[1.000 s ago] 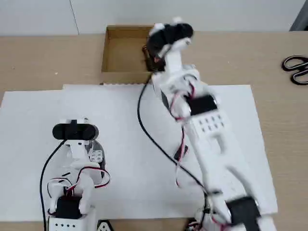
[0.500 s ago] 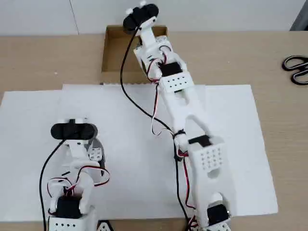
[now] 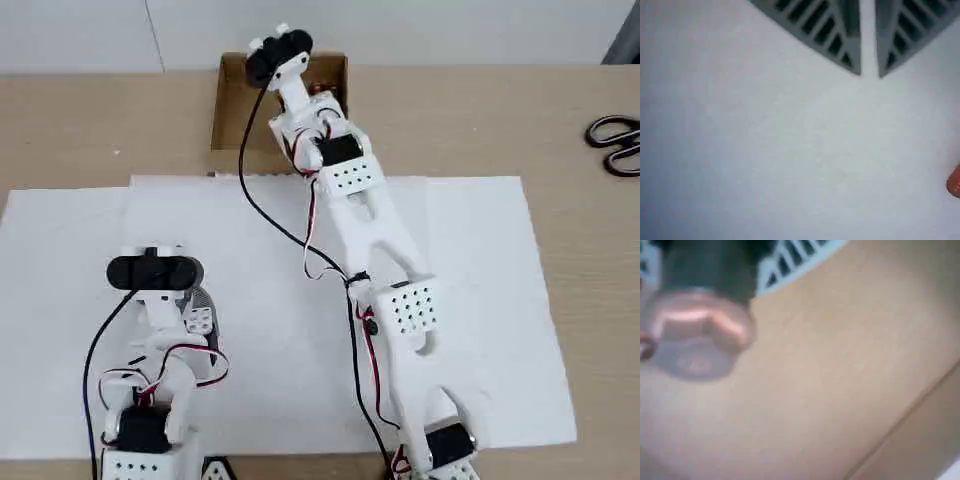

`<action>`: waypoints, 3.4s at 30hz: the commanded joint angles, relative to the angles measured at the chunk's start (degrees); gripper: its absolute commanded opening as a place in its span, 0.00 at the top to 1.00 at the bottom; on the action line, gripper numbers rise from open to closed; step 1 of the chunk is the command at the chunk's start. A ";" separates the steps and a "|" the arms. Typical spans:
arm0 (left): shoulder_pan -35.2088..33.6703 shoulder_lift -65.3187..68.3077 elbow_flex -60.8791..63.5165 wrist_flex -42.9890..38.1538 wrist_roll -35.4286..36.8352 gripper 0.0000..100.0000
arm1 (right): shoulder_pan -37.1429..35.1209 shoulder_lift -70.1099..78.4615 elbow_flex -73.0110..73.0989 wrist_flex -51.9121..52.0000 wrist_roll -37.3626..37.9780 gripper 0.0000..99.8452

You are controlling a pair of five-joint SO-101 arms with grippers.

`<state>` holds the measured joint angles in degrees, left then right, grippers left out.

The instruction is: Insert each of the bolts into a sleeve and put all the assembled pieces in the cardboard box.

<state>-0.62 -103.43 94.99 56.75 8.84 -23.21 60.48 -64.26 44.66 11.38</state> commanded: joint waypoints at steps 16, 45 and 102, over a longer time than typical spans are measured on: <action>-0.18 -0.70 -0.13 -1.49 0.35 0.99 | -1.80 -12.09 -32.09 50.51 -4.13 1.00; -0.18 -0.62 -0.22 -1.14 0.35 0.99 | 0.84 -66.15 13.27 51.91 -20.66 1.00; -0.26 -0.62 -0.31 -1.14 0.35 0.99 | 1.19 -92.53 102.95 35.38 -50.46 0.98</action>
<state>-0.62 -103.43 94.99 56.75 8.92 -21.71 -32.35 39.38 81.32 -38.55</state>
